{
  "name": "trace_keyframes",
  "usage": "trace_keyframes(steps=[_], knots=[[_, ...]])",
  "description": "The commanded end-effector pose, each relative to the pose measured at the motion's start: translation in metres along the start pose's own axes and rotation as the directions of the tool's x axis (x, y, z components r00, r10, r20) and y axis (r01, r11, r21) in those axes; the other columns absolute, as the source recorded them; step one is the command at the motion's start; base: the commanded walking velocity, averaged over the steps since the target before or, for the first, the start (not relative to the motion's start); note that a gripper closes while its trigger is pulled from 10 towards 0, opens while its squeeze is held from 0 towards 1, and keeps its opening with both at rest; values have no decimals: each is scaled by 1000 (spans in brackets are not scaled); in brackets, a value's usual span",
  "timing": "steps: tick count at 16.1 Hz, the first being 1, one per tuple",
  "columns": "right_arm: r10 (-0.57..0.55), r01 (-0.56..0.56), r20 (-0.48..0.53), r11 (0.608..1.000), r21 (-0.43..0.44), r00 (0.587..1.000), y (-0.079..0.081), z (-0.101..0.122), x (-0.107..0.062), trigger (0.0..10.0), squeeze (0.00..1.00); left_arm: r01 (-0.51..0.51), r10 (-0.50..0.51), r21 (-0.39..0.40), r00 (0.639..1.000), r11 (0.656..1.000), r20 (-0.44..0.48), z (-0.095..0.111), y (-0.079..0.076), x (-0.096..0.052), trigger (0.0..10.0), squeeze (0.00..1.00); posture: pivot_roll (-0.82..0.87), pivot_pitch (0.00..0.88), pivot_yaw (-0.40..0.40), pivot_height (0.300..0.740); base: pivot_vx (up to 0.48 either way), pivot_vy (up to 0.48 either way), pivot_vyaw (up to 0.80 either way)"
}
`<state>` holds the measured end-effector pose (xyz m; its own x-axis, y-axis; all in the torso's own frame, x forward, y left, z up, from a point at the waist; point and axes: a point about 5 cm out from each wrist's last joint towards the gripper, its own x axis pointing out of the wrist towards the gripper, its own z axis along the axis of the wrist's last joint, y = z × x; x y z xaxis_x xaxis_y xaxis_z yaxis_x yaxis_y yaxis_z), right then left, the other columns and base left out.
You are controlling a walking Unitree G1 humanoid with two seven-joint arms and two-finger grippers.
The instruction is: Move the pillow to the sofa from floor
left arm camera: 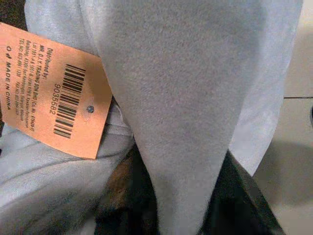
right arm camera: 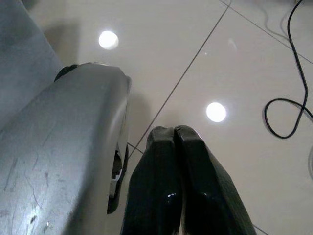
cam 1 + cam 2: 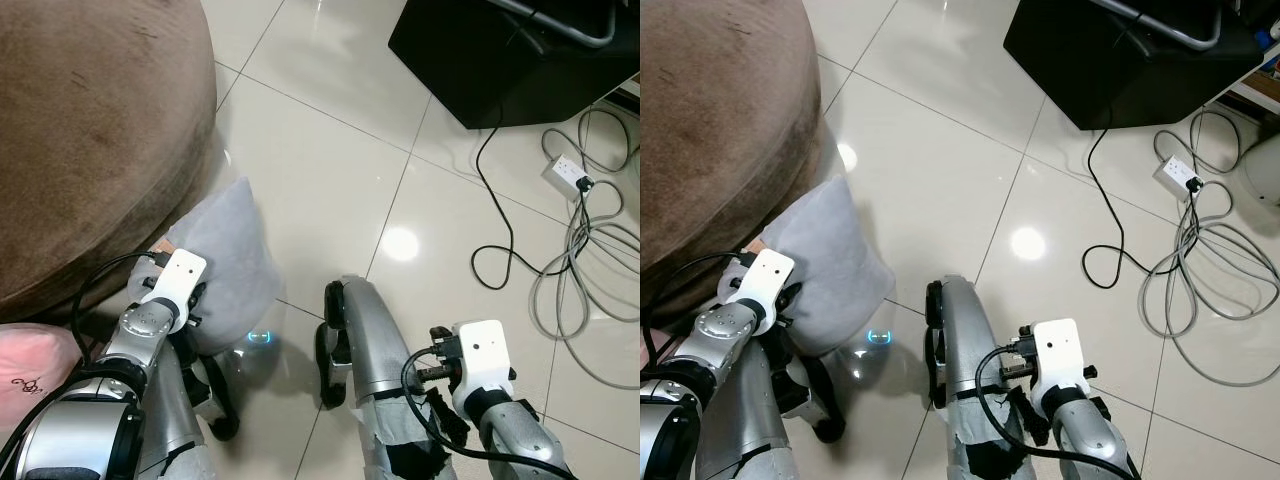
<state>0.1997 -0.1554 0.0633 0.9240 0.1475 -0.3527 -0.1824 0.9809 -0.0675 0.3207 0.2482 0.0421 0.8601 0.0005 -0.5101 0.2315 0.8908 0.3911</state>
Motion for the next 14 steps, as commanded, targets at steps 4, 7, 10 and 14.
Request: trace_keyframes(steps=[4,7,10,14], knots=[[-18,18,-41,1000,-1,999,-3,-12,-1,10000,0,67,-69,-33,994,997,-80,-24,-18,-3,0,0,-322,434,-172,560,0,0,0],[-19,19,-38,1000,1,999,-3,-12,3,10000,0,63,-67,-62,996,996,-64,-21,-17,-3,0,0,-309,424,-165,560,0,0,0],[-20,20,-37,1000,2,999,-3,-12,4,10000,0,108,-115,-72,988,992,-99,-34,-28,-6,0,0,-323,434,-168,560,0,0,0],[-27,27,-40,1000,4,999,-3,-14,3,10000,0,101,-109,-80,990,992,-95,-34,-32,-5,0,0,-318,420,-158,560,0,0,0]])
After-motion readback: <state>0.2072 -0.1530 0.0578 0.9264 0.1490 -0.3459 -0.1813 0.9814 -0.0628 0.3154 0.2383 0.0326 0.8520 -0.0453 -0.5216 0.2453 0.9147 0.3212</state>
